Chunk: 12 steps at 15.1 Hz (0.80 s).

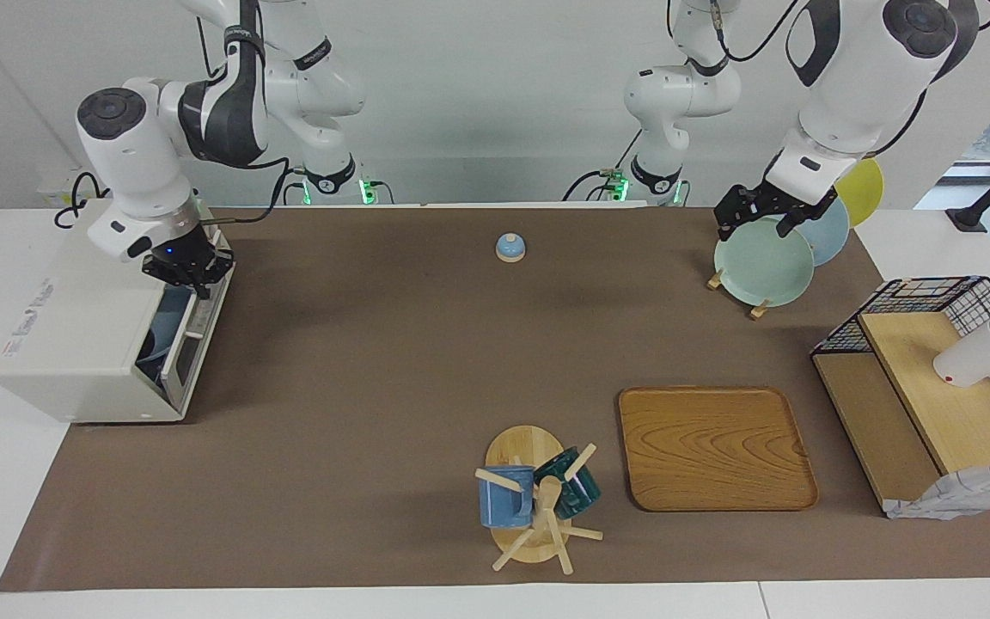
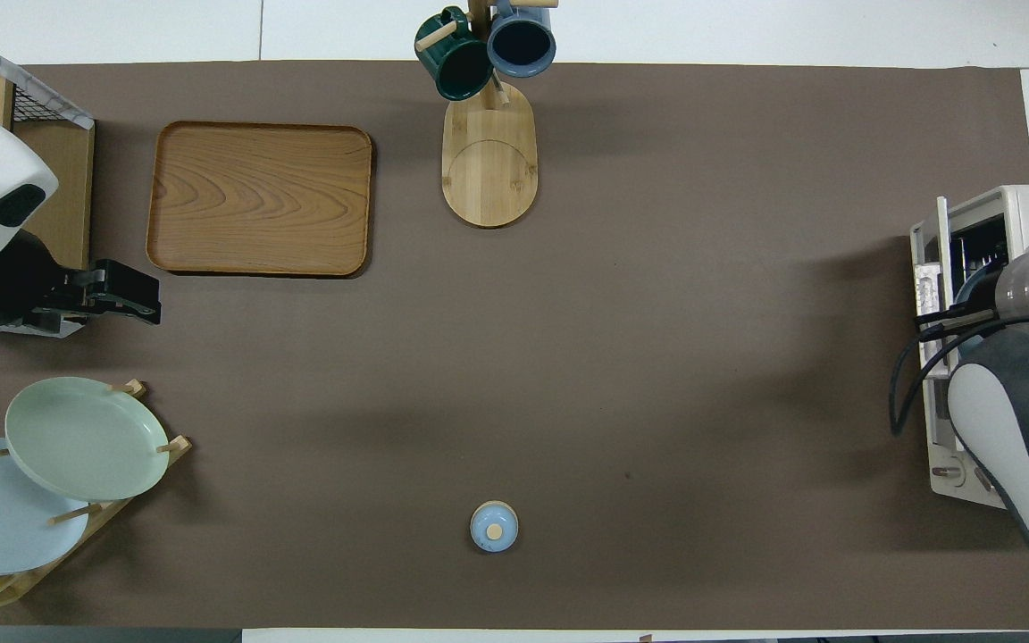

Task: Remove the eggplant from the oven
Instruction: 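Pull the toaster oven door down open with the right gripper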

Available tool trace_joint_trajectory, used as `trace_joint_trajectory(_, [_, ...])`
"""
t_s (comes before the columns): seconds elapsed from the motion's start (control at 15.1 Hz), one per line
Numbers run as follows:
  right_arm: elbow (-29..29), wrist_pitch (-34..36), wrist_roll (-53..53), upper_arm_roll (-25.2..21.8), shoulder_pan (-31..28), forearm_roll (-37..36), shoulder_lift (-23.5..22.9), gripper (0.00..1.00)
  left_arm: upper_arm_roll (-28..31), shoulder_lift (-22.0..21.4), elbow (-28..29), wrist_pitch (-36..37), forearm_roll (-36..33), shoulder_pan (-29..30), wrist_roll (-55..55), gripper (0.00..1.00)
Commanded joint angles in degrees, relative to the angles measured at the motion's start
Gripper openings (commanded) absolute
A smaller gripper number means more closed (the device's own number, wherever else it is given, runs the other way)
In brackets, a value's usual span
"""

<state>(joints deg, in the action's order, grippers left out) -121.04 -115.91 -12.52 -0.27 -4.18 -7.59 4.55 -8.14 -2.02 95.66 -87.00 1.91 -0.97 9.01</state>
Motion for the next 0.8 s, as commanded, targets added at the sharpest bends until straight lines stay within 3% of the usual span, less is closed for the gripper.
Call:
trace_joint_trajectory(0.0, [-1.2,-9.1,0.1,-0.3,-1.0,-0.4,-5.9,0.00,-0.7,-0.8,0.7,-0.5,0.5,1.1,-0.3,1.00])
trace_joint_trajectory(0.27, [-4.0,-16.6,2.9,-0.3,1.1,-0.3,-7.9,0.00,-0.7,-0.8,0.7,-0.5,0.5,1.1,-0.3,1.00])
trace_joint_trajectory(0.73, [-5.2,-20.6,6.7,-0.3,1.6,-0.2,-11.0,0.00,-0.7,-0.8,0.7,-0.5,0.5,1.1,-0.2,1.00])
